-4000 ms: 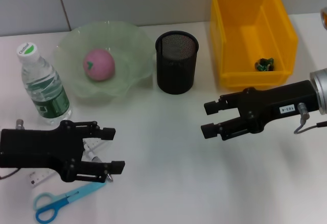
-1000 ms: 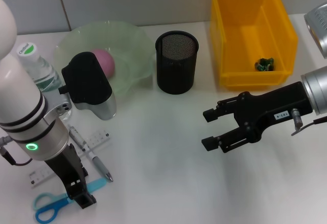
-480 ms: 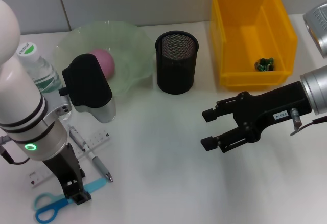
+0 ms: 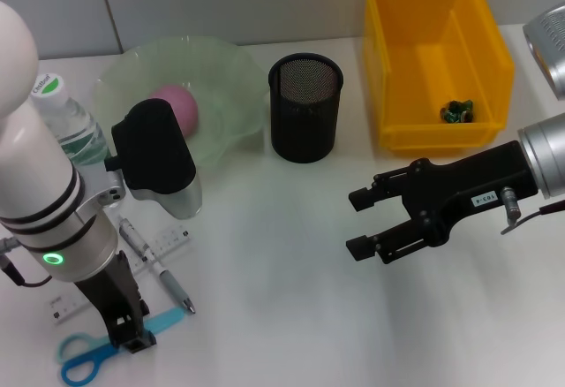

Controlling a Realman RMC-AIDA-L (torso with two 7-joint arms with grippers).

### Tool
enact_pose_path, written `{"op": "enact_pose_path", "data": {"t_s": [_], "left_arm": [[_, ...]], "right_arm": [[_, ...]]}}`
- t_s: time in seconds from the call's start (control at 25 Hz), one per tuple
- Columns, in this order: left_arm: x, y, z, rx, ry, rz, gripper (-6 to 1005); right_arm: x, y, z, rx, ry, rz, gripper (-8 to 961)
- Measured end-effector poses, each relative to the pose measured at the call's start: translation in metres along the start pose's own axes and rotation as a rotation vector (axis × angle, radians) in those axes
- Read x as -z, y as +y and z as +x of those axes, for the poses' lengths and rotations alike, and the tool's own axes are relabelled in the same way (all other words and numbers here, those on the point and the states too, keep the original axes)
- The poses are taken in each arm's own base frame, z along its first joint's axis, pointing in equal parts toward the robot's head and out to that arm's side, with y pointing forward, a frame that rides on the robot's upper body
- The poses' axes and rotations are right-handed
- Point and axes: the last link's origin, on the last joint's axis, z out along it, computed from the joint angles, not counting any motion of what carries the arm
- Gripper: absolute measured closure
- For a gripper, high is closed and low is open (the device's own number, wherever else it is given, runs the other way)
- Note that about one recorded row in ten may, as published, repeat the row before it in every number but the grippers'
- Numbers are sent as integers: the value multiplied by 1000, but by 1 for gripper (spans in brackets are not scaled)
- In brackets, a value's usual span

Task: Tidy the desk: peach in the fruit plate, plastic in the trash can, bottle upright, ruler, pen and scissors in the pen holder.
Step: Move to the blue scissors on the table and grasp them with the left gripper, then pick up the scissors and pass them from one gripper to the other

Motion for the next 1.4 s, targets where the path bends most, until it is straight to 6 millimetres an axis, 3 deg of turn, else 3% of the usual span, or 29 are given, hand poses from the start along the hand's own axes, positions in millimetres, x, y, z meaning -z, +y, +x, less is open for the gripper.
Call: {"op": "enact_pose_path", "data": {"t_s": [0.68, 0.88, 1.08, 1.28, 1.4], "left_arm": [[-2, 1, -2, -25, -7, 0, 623], [-2, 2, -2, -39, -13, 4, 687], [16, -2, 0, -16, 55, 15, 783], [40, -8, -5, 61, 222, -66, 783], [44, -8, -6, 80, 272, -97, 783]], "right_arm": [[-1, 0, 1, -6, -11, 6, 136], [0, 0, 0, -8, -18, 9, 136], [4, 0, 0, -19, -33, 7, 136], [9, 1, -1, -36, -54, 3, 136], [12, 1, -1, -49, -68, 3, 136]]}}
